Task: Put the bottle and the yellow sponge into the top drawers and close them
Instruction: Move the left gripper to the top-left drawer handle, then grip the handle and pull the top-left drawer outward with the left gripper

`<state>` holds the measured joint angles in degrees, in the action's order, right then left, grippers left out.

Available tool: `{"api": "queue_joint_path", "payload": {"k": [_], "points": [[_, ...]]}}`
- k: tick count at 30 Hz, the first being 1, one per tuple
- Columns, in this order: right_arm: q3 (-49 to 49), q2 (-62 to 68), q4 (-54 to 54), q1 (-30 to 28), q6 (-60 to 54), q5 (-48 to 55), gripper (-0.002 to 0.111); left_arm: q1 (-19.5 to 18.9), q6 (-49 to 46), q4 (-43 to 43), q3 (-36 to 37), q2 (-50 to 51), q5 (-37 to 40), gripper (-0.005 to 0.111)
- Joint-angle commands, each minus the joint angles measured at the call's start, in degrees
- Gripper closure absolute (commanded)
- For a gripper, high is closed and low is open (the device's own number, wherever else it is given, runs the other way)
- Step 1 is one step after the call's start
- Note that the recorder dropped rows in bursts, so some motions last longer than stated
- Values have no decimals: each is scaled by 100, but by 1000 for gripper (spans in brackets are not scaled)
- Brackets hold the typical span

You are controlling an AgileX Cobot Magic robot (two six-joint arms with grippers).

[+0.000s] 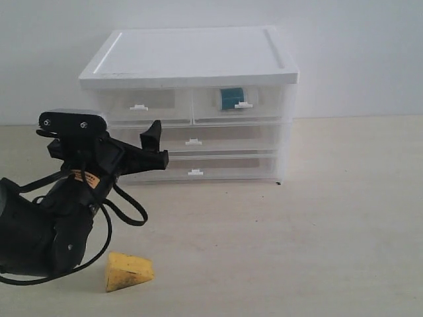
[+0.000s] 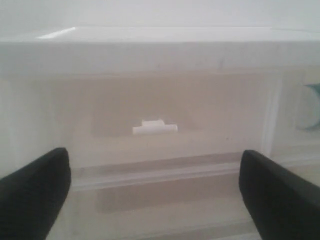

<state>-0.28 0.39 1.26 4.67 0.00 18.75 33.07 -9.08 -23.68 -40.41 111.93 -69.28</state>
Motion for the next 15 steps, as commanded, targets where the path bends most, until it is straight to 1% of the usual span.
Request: {"api": "queue_joint_path", "payload": {"k": [1,9,15], "points": [[28,-39,-15,-15,0,-30,108,12,-245,-134,-206,17,-68,22],[28,-39,-15,-15,0,-30,108,12,-382,-159,-515,281,-68,22],[28,-39,-15,-15,0,-30,108,12,-549,-454,-685,463,-68,23]]}}
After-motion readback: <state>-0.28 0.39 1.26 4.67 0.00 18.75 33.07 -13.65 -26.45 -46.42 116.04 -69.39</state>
